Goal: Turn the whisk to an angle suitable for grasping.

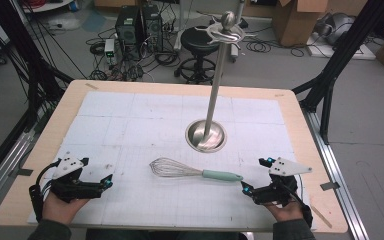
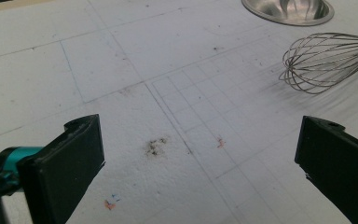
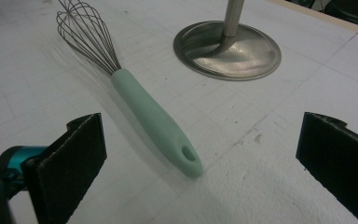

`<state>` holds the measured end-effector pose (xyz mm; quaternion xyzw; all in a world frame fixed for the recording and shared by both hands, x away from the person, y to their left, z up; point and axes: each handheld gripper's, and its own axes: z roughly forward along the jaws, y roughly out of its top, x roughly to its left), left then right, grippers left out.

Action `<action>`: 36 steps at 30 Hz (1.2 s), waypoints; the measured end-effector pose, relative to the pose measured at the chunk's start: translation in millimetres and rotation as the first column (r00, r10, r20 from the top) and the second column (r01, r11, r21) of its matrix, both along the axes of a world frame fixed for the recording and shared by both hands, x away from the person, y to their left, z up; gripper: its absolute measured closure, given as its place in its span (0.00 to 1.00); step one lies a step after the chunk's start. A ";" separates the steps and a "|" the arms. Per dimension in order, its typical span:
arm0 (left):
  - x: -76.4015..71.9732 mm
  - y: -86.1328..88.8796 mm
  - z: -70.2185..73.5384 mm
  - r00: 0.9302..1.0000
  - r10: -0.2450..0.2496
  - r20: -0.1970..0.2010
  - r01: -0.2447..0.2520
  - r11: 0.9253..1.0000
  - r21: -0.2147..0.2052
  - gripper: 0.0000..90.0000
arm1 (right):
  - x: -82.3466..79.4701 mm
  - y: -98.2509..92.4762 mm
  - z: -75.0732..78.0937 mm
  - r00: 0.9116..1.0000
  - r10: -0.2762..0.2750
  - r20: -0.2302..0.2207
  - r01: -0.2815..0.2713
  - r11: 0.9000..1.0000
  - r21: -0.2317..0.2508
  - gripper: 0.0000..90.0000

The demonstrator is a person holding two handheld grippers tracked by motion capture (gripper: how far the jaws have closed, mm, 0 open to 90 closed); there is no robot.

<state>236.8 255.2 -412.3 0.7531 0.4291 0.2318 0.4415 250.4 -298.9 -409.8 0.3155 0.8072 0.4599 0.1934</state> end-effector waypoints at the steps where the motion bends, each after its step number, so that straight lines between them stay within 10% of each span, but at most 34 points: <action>1: 0.0 -0.1 0.0 1.000 -0.001 0.000 0.001 1.000 0.002 0.02 | 0.2 0.1 0.0 1.000 0.000 -0.001 0.000 1.000 0.001 0.01; 20: 0.1 -1.1 -0.6 1.000 -0.001 0.000 0.001 1.000 0.004 0.02 | 20.5 13.0 10.6 0.996 0.086 -0.034 -0.087 0.996 -0.003 0.01; 36: 0.7 -1.2 -1.0 1.000 -0.006 -0.002 0.006 1.000 0.002 0.02 | 59.9 36.3 18.3 0.966 0.234 -0.111 -0.240 0.970 -0.041 0.17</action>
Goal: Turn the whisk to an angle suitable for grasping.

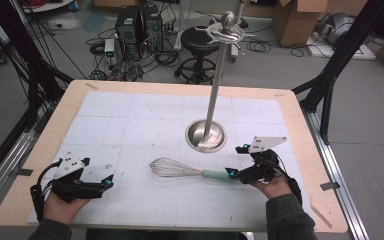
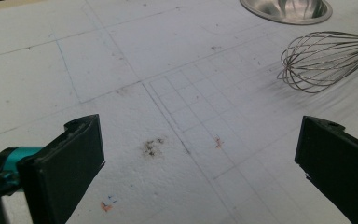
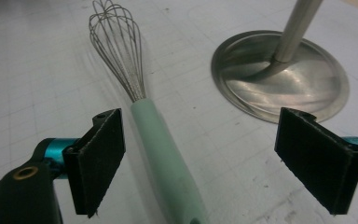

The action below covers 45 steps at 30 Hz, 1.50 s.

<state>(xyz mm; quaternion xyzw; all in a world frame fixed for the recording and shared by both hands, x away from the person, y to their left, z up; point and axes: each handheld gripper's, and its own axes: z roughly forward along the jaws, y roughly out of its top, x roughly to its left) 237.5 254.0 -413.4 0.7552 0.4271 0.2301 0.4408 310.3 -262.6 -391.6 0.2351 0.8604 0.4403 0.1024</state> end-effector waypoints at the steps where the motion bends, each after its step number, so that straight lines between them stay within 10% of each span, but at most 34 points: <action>1: 0.0 0.0 0.0 1.000 0.000 0.000 0.000 1.000 0.000 0.02 | 0.0 0.0 0.0 1.000 0.000 0.000 0.000 1.000 0.000 0.17; 14: 0.6 -0.2 -0.8 1.000 0.001 -0.001 -0.001 1.000 -0.004 0.02 | 15.9 25.4 -22.1 0.977 0.171 -0.125 -0.188 0.972 -0.138 0.46; 45: 0.4 0.6 0.0 1.000 -0.001 0.000 0.001 1.000 -0.009 0.02 | 12.5 39.6 -27.3 0.955 0.264 -0.134 -0.286 0.940 -0.186 0.57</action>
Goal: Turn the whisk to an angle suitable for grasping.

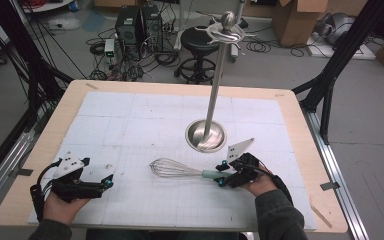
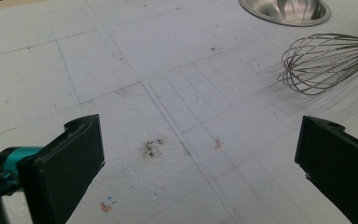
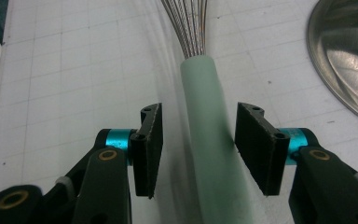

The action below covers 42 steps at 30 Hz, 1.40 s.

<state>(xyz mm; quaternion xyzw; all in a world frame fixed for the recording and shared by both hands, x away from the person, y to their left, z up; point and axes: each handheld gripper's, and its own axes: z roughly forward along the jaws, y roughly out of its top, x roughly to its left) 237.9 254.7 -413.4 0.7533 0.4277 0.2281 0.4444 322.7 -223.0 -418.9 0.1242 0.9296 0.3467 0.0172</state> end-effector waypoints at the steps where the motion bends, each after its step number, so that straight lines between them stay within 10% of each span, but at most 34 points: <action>1: 0.0 0.0 -0.2 1.000 0.001 -0.001 -0.001 1.000 -0.001 0.02 | -0.5 0.1 0.4 1.000 0.002 0.000 -0.002 1.000 -0.001 0.57; 42: 0.5 -0.5 -0.5 1.000 -0.003 -0.003 0.003 1.000 0.000 0.02 | 4.8 12.5 -12.4 0.995 0.088 0.043 -0.085 0.994 -0.073 0.73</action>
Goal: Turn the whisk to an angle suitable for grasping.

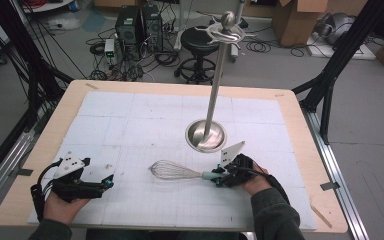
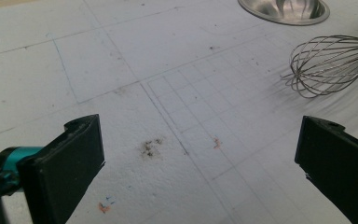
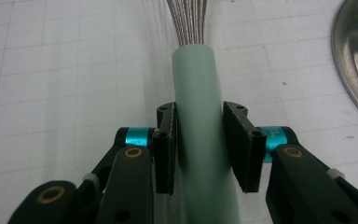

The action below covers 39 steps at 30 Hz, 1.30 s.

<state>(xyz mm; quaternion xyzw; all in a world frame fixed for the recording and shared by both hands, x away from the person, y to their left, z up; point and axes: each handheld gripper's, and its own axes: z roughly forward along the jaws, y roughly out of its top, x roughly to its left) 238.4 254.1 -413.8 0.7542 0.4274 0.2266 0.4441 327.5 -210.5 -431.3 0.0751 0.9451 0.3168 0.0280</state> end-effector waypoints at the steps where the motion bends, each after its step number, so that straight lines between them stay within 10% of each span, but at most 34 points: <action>1: -0.1 -0.3 0.0 1.000 0.001 0.001 -0.001 1.000 -0.002 0.02 | 0.2 0.0 -0.1 1.000 0.012 0.001 -0.012 1.000 -0.001 0.75; 39: 0.6 -1.1 -0.1 1.000 -0.004 -0.001 0.004 1.000 -0.001 0.02 | 3.8 5.2 -2.4 1.000 0.019 -0.025 -0.018 0.999 0.032 0.69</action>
